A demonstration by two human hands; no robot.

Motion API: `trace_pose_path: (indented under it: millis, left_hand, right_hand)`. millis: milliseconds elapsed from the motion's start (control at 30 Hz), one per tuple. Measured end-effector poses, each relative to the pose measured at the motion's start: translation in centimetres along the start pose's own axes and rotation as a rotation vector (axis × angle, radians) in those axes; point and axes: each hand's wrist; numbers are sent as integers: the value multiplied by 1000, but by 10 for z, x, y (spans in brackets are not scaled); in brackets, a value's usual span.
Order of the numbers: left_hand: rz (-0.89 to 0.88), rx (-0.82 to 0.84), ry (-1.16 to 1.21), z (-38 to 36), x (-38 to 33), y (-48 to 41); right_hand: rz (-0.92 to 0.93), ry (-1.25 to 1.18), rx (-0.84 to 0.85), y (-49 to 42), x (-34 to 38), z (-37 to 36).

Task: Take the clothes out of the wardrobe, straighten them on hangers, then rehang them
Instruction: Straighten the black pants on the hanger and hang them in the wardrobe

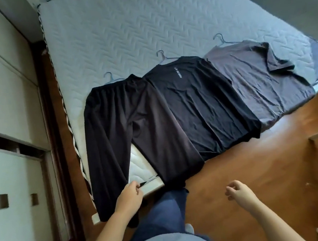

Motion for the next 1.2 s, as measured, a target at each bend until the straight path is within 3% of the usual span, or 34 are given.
trace_pose_path:
  millis: [167, 300, 367, 467, 700, 967, 1200]
  left_hand:
    - [204, 77, 35, 31, -14, -74]
    - [353, 57, 86, 66, -28, -143]
    - [388, 43, 77, 81, -35, -178]
    - [403, 1, 41, 100, -48, -228]
    - [373, -185, -51, 129, -93, -337]
    - [584, 168, 58, 116, -99, -442]
    - [697, 207, 2, 97, -102, -466]
  right_hand:
    - [-60, 303, 355, -71, 62, 13]
    - [-11, 578, 448, -157, 121, 37]
    - [55, 602, 363, -203, 157, 37]
    - [148, 449, 203, -258, 213, 19]
    - [345, 394, 348, -373, 314, -53]
    - [568, 441, 221, -502, 392, -105]
    - [606, 574, 171, -580, 439, -145]
Point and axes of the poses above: each hand's wrist, its own y-axis away from the middle knuckle, its own z-axis out of the back of the hand, x = y × z, and after that the axes turned 15 degrees about z, right-handed
